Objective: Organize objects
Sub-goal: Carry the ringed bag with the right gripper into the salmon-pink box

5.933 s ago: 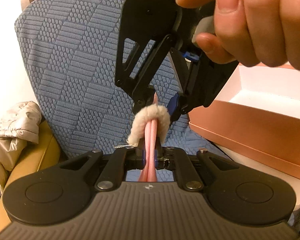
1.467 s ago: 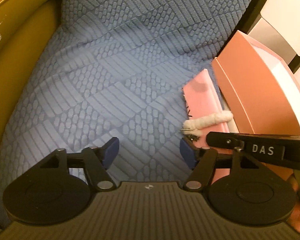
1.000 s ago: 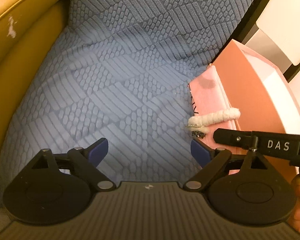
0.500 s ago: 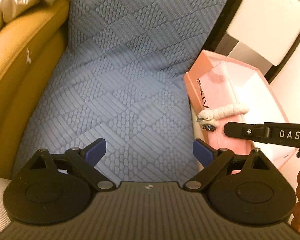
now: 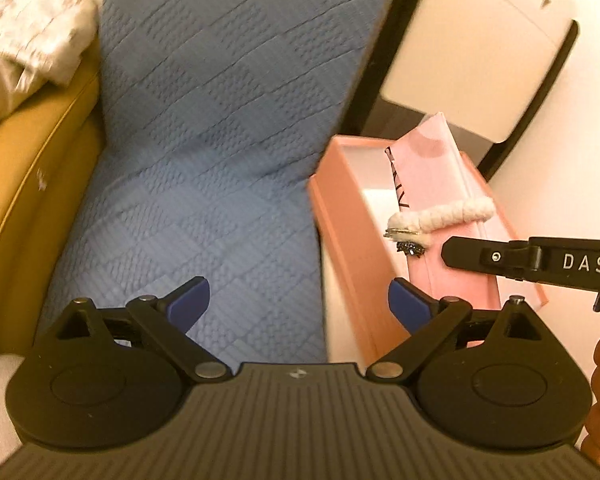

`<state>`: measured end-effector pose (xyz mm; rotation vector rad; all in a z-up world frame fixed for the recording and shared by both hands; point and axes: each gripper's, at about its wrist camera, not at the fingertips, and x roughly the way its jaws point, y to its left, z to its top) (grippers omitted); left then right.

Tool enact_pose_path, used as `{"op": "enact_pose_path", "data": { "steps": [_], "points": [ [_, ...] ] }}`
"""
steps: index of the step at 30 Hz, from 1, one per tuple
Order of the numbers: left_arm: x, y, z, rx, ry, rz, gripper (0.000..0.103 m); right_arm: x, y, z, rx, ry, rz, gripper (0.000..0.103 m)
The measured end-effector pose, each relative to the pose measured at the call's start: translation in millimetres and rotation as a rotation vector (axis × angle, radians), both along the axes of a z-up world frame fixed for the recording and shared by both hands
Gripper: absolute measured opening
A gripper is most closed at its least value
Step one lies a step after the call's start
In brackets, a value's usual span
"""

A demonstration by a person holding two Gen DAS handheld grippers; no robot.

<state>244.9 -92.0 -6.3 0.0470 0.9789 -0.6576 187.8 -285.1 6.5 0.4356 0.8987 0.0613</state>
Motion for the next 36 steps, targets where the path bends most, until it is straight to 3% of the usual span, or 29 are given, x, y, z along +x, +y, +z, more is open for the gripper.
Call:
{"op": "enact_pose_path", "data": {
  "steps": [9, 14, 23, 36],
  "points": [
    [-16, -40, 37, -0.015, -0.048, -0.030, 0.099, -11, -40, 30, -0.006, -0.042, -0.012, 0.014],
    [-29, -69, 37, -0.008, -0.060, -0.060, 0.100, -15, -69, 31, -0.001, -0.044, -0.047, 0.014],
    [-39, -129, 5, 0.022, -0.037, -0.123, 0.101, -13, -126, 7, -0.008, -0.011, -0.129, 0.014],
    [-20, -208, -69, 0.113, 0.042, -0.183, 0.101, 12, -185, -70, 0.012, 0.085, -0.197, 0.014]
  ]
}}
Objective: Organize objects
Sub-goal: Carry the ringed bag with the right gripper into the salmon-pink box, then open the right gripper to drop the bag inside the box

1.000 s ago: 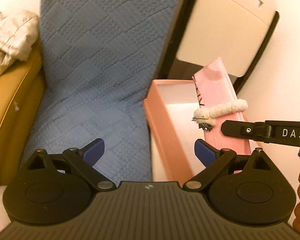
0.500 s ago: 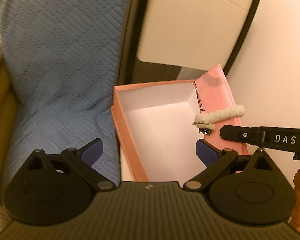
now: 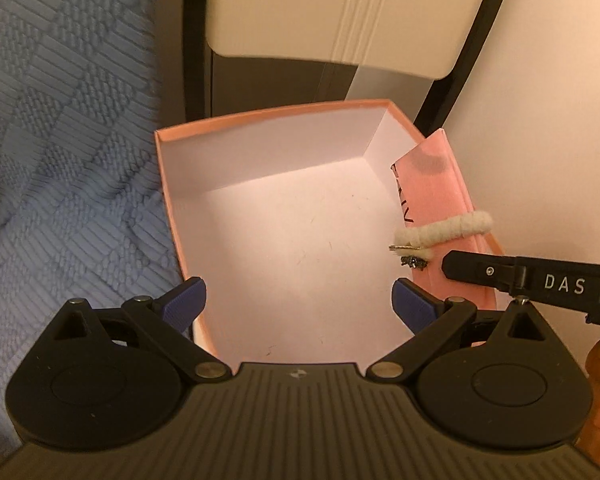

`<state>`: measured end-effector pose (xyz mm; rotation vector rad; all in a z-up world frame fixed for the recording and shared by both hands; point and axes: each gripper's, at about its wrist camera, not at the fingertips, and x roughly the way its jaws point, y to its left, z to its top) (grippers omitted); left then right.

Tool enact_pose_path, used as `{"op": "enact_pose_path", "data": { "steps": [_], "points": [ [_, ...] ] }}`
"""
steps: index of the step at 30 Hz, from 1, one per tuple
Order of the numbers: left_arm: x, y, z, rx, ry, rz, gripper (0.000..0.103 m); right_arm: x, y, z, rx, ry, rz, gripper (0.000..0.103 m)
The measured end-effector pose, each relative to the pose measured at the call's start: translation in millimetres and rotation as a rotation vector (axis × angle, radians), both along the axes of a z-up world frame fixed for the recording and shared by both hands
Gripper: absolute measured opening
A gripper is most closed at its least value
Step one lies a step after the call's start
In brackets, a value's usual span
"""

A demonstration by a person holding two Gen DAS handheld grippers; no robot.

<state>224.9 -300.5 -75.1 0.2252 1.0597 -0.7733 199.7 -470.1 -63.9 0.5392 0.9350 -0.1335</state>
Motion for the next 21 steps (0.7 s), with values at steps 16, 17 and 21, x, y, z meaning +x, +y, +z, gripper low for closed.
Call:
{"op": "enact_pose_path", "data": {
  "steps": [16, 17, 21],
  "points": [
    [23, -46, -63, 0.070, 0.049, -0.021, 0.101, 30, -25, -77, -0.028, 0.074, 0.008, 0.014],
    [23, -48, -65, 0.077, 0.047, -0.020, 0.101, 31, -25, -79, -0.038, 0.078, 0.008, 0.015],
    [23, -49, -72, 0.084, 0.053, -0.013, 0.101, 34, -27, -90, -0.063, 0.092, 0.005, 0.015]
  ]
}}
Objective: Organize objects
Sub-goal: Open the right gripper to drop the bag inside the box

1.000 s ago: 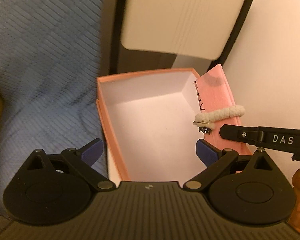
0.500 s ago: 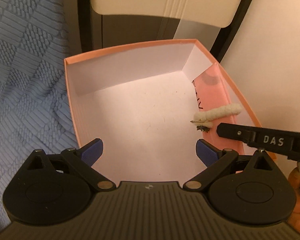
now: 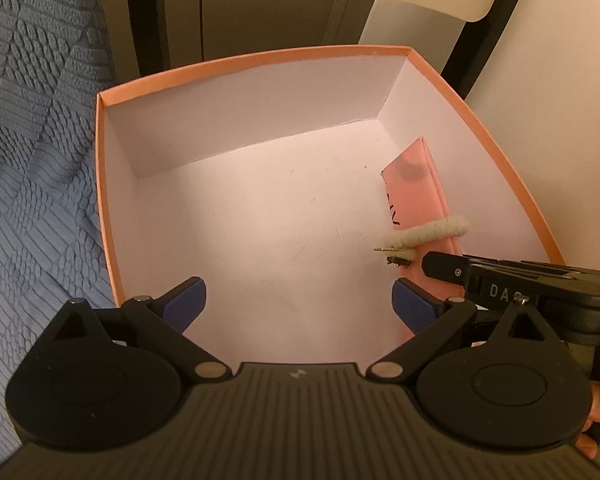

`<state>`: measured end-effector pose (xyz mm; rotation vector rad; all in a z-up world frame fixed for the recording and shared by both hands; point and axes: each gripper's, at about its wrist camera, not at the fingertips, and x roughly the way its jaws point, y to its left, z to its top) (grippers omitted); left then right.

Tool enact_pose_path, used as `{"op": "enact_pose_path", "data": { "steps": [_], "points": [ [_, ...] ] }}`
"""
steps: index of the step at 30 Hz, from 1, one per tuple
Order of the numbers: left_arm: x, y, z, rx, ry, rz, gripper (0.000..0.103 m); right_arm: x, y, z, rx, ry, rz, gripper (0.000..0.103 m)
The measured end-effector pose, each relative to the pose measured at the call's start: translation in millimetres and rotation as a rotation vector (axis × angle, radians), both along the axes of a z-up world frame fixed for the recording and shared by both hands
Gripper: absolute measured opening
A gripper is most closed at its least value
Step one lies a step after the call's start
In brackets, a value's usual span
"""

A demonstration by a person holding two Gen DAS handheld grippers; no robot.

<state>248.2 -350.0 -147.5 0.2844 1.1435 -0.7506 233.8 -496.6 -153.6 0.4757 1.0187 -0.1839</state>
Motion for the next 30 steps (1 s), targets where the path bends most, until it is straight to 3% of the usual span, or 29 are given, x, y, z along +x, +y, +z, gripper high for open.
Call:
{"op": "enact_pose_path", "data": {
  "steps": [4, 5, 7, 9, 11, 20, 30],
  "points": [
    [0, 0, 0, 0.000, -0.001, 0.001, 0.101, 1, -1, -2, -0.029, 0.009, -0.007, 0.017],
    [0, 1, 1, -0.002, -0.002, 0.002, 0.101, 2, -2, -3, -0.032, 0.013, -0.012, 0.021],
    [0, 1, 3, -0.006, -0.006, 0.004, 0.101, 2, -3, -3, -0.030, 0.020, -0.019, 0.033],
    [-1, 3, 7, -0.009, -0.012, 0.004, 0.101, 1, -2, 0, -0.034, 0.018, -0.020, 0.060],
    [-2, 5, 11, -0.014, -0.017, 0.006, 0.101, -1, -1, 4, -0.049, 0.007, -0.021, 0.073],
    [-3, 19, 37, -0.055, -0.042, 0.025, 0.101, -8, 4, 26, -0.067, -0.017, -0.028, 0.076],
    [-19, 50, 81, -0.116, -0.086, 0.027, 0.101, -30, 23, 75, -0.128, -0.078, -0.028, 0.076]
  ]
}}
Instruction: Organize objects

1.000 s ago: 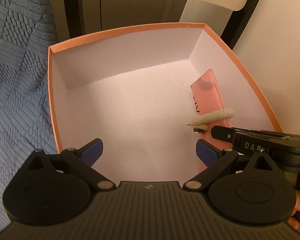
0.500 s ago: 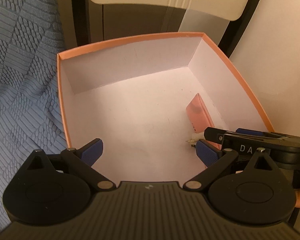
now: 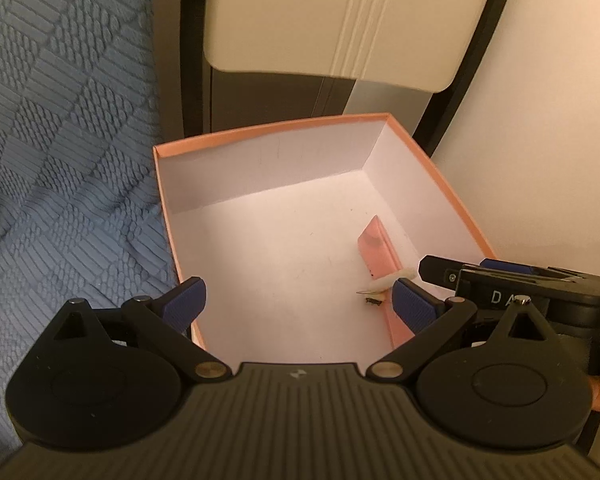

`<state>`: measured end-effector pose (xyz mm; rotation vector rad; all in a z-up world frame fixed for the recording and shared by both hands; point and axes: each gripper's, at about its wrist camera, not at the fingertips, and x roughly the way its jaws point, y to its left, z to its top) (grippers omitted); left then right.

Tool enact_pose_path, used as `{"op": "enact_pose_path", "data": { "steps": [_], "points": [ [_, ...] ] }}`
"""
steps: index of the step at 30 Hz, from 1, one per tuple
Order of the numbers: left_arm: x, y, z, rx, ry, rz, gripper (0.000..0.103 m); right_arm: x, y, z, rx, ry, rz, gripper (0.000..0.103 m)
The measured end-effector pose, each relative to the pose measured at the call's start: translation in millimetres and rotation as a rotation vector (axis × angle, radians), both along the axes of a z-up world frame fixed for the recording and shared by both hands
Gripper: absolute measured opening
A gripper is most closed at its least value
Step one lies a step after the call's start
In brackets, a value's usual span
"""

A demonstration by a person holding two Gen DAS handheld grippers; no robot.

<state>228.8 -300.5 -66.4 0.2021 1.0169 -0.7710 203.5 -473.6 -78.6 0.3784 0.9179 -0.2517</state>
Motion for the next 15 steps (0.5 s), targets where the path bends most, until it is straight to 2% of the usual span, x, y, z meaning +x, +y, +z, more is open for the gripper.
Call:
{"op": "enact_pose_path", "data": {
  "steps": [15],
  "points": [
    [-38, 64, 73, -0.101, -0.079, -0.011, 0.101, -53, 45, 82, -0.074, -0.104, 0.000, 0.076]
  ]
}}
